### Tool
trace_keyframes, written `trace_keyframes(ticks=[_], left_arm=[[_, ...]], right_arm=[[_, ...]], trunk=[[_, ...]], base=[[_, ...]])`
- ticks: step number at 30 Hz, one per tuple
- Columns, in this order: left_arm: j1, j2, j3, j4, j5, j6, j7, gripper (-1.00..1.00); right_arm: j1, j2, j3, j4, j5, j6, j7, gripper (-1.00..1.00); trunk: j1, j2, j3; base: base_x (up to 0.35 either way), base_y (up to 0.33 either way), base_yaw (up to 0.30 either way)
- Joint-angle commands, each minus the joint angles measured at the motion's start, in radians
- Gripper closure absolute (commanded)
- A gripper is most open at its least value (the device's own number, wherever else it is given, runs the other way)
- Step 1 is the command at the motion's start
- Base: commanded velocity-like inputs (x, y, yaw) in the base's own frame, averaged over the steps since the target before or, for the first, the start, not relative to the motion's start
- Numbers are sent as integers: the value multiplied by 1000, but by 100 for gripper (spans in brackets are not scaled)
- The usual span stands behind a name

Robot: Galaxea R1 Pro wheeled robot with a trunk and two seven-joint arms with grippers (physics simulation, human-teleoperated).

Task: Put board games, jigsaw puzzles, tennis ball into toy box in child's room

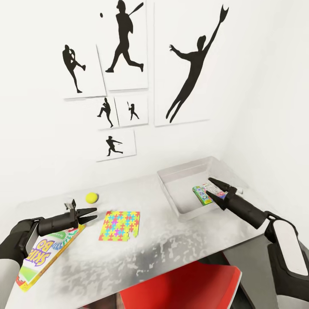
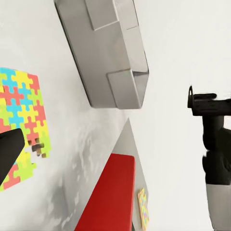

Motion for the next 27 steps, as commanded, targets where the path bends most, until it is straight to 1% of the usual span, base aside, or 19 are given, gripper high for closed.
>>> trace_keyframes(ticks=[1,2,3,8,9,12,13,15,18,20,27], left_arm=[[-1,0,0,0,0,10,-3,-100],[-1,0,0,0,0,10,-3,-100],[-1,0,0,0,0,10,-3,-100],[-1,-1,0,0,0,9,-2,-100],[-1,-1,0,0,0,9,-2,-100],[-1,-1,0,0,0,9,-2,-100],[-1,-2,-1,0,0,9,-2,-100],[-1,-2,-1,0,0,8,-1,-100],[-1,-2,0,0,0,8,0,-100],[-1,-2,0,0,0,8,0,-100],[-1,0,0,0,0,8,-1,-100]], right_arm=[[13,4,2,-7,9,4,21,-100],[24,8,6,-12,8,4,30,-100],[39,17,12,-19,9,4,44,-100],[70,45,21,-28,13,4,62,-100],[91,54,24,-29,14,4,66,-100],[134,66,30,-31,17,4,70,-100],[164,73,39,-30,19,4,72,-100],[200,78,53,-28,21,3,73,-100],[224,79,69,-26,22,-29,74,-100],[232,75,78,-28,22,-49,78,-100],[240,78,87,-33,23,-71,93,-100]], trunk=[[1,-2,-2],[1,-2,-2],[1,-2,-2],[1,-2,-2],[1,-2,-2],[1,-2,-2],[1,-2,-2],[1,-2,-2],[1,-2,1],[1,-2,3],[1,-2,14]], base=[[0,0,0],[0,0,0],[0,0,0],[0,0,0],[0,0,0],[0,0,0],[0,0,0],[0,0,0],[0,0,0],[0,0,0],[0,0,0]])
